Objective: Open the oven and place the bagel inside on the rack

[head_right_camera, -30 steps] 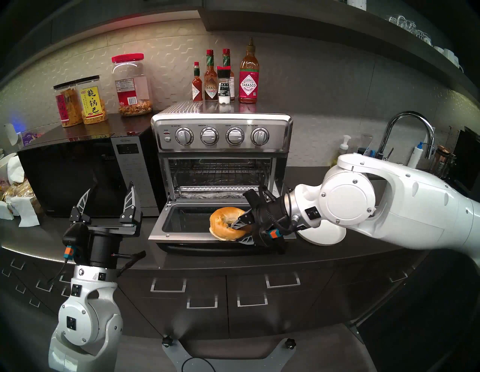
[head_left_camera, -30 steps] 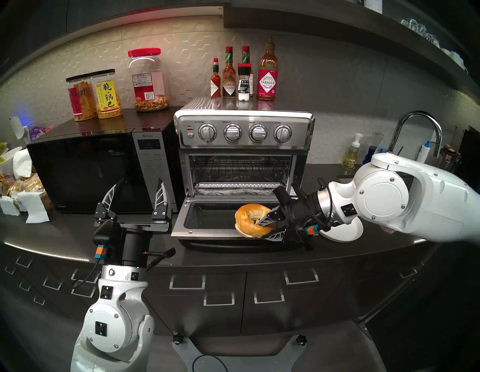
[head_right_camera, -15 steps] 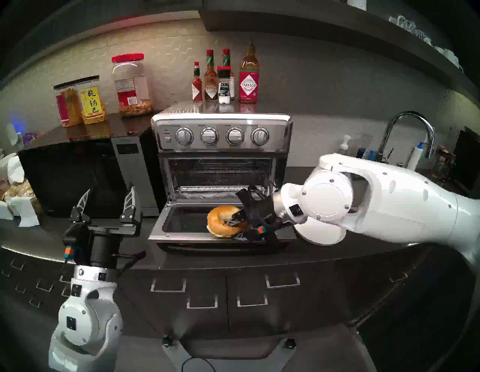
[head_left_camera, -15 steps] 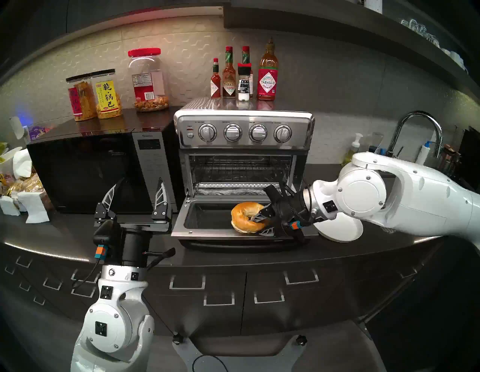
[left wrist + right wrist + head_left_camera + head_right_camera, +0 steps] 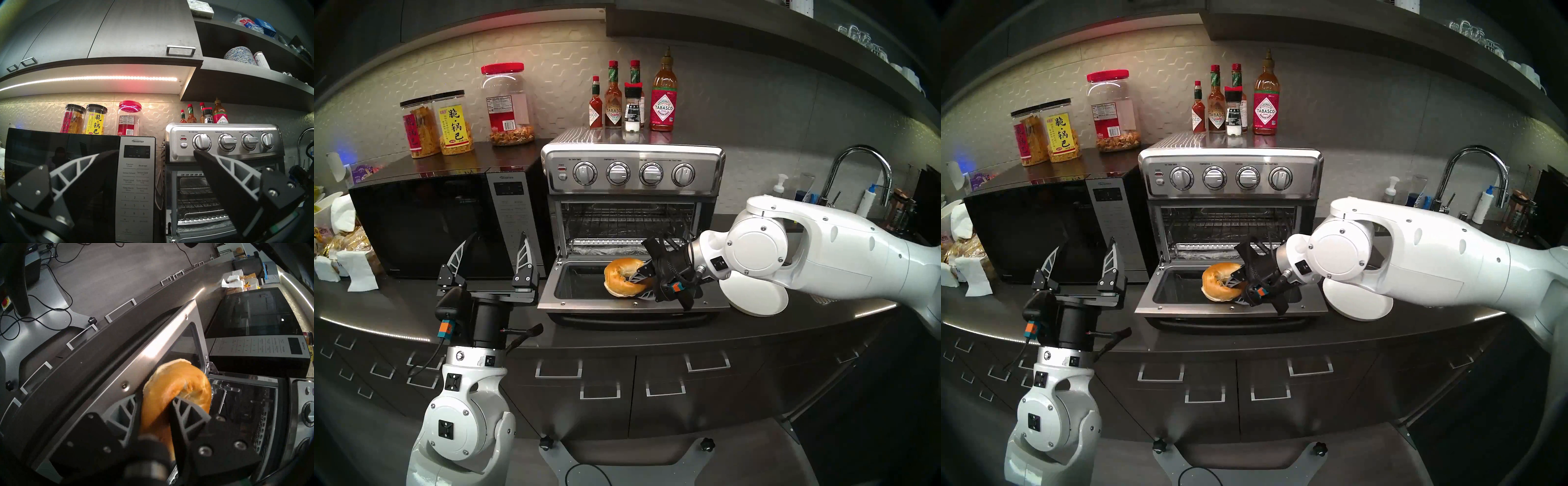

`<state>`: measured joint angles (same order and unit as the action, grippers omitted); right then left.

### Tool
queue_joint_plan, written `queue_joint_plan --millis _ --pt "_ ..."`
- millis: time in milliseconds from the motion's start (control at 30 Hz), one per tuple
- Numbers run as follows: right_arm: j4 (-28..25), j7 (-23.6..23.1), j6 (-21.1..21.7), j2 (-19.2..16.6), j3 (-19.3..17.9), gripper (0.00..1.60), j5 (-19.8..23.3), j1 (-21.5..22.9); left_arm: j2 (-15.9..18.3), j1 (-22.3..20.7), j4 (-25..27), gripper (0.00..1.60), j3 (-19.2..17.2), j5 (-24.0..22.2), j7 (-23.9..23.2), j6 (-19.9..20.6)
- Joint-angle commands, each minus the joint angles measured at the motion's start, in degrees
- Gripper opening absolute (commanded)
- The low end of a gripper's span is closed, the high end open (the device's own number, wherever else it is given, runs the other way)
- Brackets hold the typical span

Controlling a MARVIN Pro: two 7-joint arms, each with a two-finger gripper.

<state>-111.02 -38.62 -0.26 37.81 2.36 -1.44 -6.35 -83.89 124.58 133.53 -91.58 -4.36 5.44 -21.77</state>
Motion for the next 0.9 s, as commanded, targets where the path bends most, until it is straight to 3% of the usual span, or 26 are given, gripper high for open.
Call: queue_joint_plan --millis 0,867 --pt "1.18 1.54 0.37 3.27 -0.51 0.54 -1.09 0.07 0.05 0.11 1.33 1.6 0.02 0.04 -0.06 -0.07" --pt "7.86 6.69 2.24 8.73 -2.53 0.51 -1.53 -0.63 0.05 0.11 1.33 1.6 0.02 0.04 -0.06 -0.07"
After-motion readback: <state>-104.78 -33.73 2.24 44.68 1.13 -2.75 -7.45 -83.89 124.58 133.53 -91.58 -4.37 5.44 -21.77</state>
